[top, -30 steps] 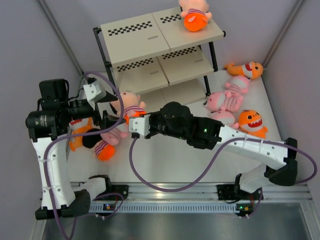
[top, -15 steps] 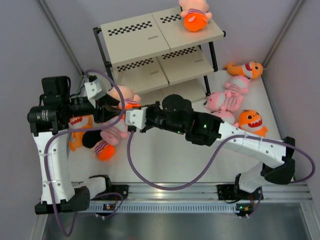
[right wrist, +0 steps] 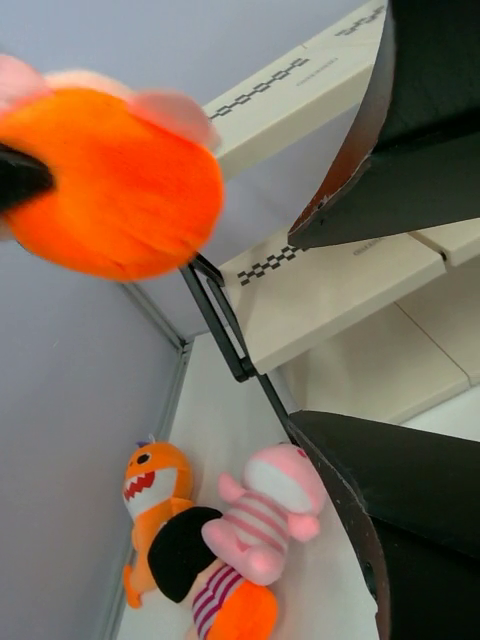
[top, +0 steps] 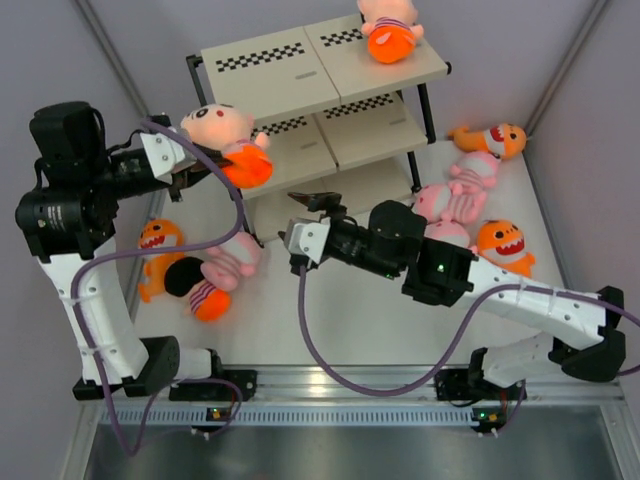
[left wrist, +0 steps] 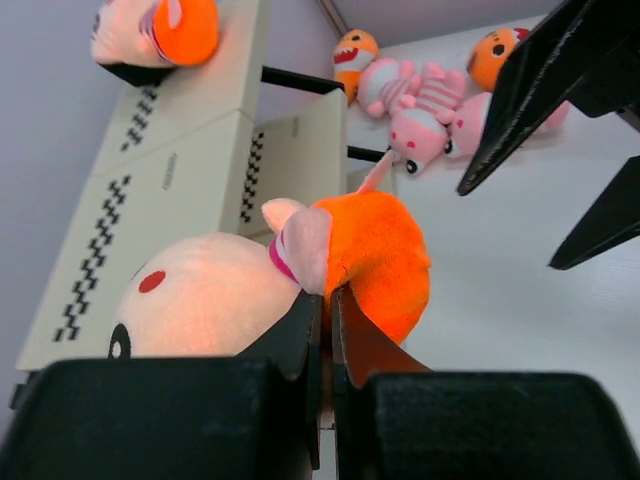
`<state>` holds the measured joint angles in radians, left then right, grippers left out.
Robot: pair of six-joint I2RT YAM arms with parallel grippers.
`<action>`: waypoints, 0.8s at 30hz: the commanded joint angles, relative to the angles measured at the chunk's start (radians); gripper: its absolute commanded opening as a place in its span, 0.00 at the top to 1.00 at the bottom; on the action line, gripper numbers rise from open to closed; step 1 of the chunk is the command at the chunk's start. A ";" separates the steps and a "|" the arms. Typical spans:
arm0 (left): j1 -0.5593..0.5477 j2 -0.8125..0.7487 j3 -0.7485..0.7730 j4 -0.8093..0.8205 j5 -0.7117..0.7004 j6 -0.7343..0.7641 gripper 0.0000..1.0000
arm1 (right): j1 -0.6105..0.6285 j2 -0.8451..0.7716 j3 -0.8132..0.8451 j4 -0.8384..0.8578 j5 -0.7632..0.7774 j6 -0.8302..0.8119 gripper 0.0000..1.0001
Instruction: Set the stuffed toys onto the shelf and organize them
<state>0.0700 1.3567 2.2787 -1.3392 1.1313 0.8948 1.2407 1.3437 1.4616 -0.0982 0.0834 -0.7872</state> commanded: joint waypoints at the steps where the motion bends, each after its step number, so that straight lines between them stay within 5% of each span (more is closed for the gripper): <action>1: -0.003 0.059 0.070 0.151 0.074 0.000 1.00 | -0.030 -0.128 -0.091 0.089 0.032 0.083 0.33; 16: -0.003 0.344 0.048 0.817 0.057 -0.336 1.00 | -0.124 -0.239 -0.397 0.135 0.055 0.243 0.35; 24: -0.006 0.398 -0.045 0.985 0.009 -0.434 0.93 | -0.139 -0.247 -0.446 0.163 0.049 0.278 0.35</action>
<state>0.0669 1.7420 2.2566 -0.5167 1.1599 0.5549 1.1164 1.1309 1.0176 -0.0059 0.1368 -0.5468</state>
